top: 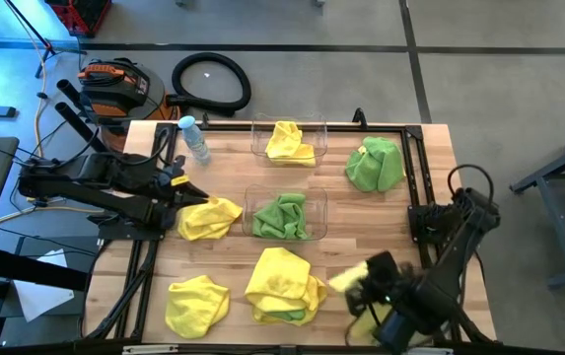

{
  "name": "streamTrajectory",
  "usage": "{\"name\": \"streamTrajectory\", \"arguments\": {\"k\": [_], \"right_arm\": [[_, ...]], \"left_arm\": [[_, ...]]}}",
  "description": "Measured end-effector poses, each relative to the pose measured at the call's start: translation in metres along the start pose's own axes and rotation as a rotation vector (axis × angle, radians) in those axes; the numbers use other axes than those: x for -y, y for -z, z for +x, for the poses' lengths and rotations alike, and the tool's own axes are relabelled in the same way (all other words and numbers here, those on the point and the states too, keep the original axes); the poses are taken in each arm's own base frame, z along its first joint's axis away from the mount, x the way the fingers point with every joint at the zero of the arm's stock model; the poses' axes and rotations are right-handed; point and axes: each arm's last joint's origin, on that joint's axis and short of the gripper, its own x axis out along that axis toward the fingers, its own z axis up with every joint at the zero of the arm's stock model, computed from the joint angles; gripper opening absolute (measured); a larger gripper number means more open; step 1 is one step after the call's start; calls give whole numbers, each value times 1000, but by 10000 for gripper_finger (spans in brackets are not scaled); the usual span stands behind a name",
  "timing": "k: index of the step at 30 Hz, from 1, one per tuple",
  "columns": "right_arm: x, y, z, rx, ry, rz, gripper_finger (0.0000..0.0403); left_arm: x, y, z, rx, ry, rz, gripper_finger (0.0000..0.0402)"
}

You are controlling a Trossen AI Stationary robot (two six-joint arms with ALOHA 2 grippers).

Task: Sort microfiber towel by color & place in baskets
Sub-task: Put the yellow towel into the top transparent bin

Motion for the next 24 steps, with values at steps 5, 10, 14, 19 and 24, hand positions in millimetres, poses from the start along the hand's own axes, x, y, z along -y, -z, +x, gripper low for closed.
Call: {"name": "streamTrajectory", "arguments": {"k": [5,10,14,19,24], "right_arm": [[-18,-45,-1,153,-63,-80,0],[-32,-104,-7,294,-71,-203,0],[-35,-161,-10,370,-30,-261,0],[-23,-237,-4,385,48,-310,0],[-12,-306,12,403,18,-327,0]], "left_arm": [[-1,3,-5,-9,-4,-7,40],[-2,3,-7,3,-31,-8,40],[-3,3,-7,5,-49,-8,40],[-3,3,-8,9,-52,-17,40],[-4,4,-13,32,-85,-20,40]]}}
